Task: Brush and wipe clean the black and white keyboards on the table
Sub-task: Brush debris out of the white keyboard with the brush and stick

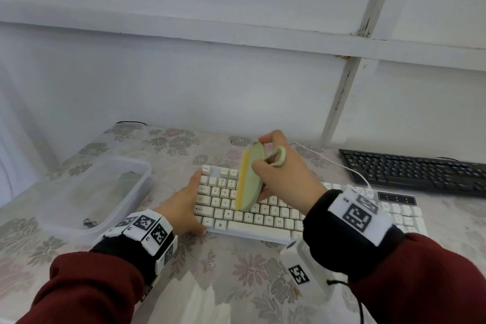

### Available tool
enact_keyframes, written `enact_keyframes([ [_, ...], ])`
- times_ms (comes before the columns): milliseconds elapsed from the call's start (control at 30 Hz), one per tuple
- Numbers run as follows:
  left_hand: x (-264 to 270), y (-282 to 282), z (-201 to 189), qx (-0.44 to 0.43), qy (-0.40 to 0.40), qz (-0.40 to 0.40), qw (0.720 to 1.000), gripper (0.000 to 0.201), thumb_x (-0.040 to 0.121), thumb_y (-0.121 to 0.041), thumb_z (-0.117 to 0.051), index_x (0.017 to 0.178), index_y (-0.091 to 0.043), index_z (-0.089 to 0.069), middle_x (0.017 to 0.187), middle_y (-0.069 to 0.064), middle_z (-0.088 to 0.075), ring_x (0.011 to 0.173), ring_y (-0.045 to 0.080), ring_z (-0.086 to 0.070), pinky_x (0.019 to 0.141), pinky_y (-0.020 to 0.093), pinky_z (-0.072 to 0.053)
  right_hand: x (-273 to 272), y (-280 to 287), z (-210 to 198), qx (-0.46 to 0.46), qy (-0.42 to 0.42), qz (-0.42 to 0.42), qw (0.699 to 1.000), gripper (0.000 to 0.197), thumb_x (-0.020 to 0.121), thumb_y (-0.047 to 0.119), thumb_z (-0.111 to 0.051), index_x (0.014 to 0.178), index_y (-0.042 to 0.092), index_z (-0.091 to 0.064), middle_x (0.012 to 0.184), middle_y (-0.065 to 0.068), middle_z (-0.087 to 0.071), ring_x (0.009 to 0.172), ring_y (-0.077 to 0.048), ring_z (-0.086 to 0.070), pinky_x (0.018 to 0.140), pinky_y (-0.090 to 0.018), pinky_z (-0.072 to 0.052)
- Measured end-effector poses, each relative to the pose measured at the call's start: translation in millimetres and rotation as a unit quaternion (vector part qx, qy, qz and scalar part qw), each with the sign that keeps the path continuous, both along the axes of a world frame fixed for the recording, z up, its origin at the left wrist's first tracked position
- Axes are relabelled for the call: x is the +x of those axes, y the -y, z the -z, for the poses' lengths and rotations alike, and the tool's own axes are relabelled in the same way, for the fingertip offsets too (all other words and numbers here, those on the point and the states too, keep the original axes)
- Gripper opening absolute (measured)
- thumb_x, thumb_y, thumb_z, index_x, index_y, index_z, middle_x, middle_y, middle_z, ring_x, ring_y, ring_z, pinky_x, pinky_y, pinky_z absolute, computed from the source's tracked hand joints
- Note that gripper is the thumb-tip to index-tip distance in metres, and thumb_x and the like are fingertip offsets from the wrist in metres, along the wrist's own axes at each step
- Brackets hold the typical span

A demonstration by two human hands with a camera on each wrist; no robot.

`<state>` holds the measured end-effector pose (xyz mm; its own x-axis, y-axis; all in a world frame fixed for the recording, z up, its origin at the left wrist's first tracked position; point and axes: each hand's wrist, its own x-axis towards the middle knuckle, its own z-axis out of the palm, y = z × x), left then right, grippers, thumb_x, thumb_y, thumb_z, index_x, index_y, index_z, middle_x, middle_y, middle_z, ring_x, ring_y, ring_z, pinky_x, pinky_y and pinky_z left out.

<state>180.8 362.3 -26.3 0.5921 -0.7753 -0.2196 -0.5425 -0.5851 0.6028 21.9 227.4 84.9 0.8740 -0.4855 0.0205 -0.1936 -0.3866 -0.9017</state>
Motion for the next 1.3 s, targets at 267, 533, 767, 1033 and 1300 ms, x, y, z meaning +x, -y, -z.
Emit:
enact_keyframes([
  [267, 1, 0, 2, -0.008, -0.004, 0.005, 1.000, 0.128, 0.063, -0.010, -0.081, 0.145, -0.032, 0.015, 0.123, -0.003, -0.054, 0.101, 0.012, -0.055, 0.091, 0.026, -0.046, 1, -9, 27, -0.020, -0.052, -0.043, 0.998, 0.030, 0.093, 0.010, -0.045, 0.119, 0.019, -0.035, 0.075, -0.007, -0.051, 0.056, -0.017, -0.055, 0.056, -0.031, -0.059],
  [533, 3, 0, 4, -0.009, -0.001, 0.005, 1.000, 0.130, 0.060, -0.012, -0.082, 0.144, -0.037, 0.015, 0.124, -0.002, -0.055, 0.106, 0.015, -0.057, 0.094, 0.034, -0.048, -19, -10, 25, 0.041, -0.070, -0.084, 0.993, 0.030, 0.091, 0.010, -0.046, 0.117, 0.022, -0.041, 0.073, -0.007, -0.055, 0.055, -0.017, -0.060, 0.062, -0.042, -0.060],
  [767, 1, 0, 2, -0.005, 0.001, 0.007, 1.000, 0.128, 0.063, -0.012, -0.081, 0.145, -0.031, 0.016, 0.125, -0.001, -0.052, 0.104, 0.014, -0.054, 0.093, 0.029, -0.046, 1, 6, 8, 0.022, 0.012, 0.011, 1.000, 0.030, 0.093, 0.009, -0.045, 0.118, 0.022, -0.036, 0.103, -0.022, -0.062, 0.079, -0.035, -0.069, 0.061, -0.042, -0.060],
  [1033, 4, 1, 6, -0.023, -0.013, 0.010, 1.000, 0.130, 0.059, -0.010, -0.081, 0.145, -0.034, 0.013, 0.124, -0.003, -0.054, 0.105, 0.013, -0.057, 0.092, 0.031, -0.049, -7, -21, 37, -0.041, -0.050, -0.053, 0.996, 0.031, 0.093, 0.013, -0.046, 0.120, 0.021, -0.034, 0.067, -0.001, -0.045, 0.050, -0.011, -0.047, 0.061, -0.044, -0.059],
  [1300, 5, 1, 6, -0.008, -0.005, 0.006, 1.000, 0.131, 0.061, -0.011, -0.081, 0.145, -0.031, 0.016, 0.126, -0.001, -0.052, 0.107, 0.015, -0.056, 0.094, 0.032, -0.048, -16, -22, 20, 0.013, -0.061, -0.071, 0.996, 0.028, 0.092, 0.010, -0.047, 0.117, 0.020, -0.039, 0.077, -0.004, -0.050, 0.055, -0.012, -0.056, 0.057, -0.036, -0.060],
])
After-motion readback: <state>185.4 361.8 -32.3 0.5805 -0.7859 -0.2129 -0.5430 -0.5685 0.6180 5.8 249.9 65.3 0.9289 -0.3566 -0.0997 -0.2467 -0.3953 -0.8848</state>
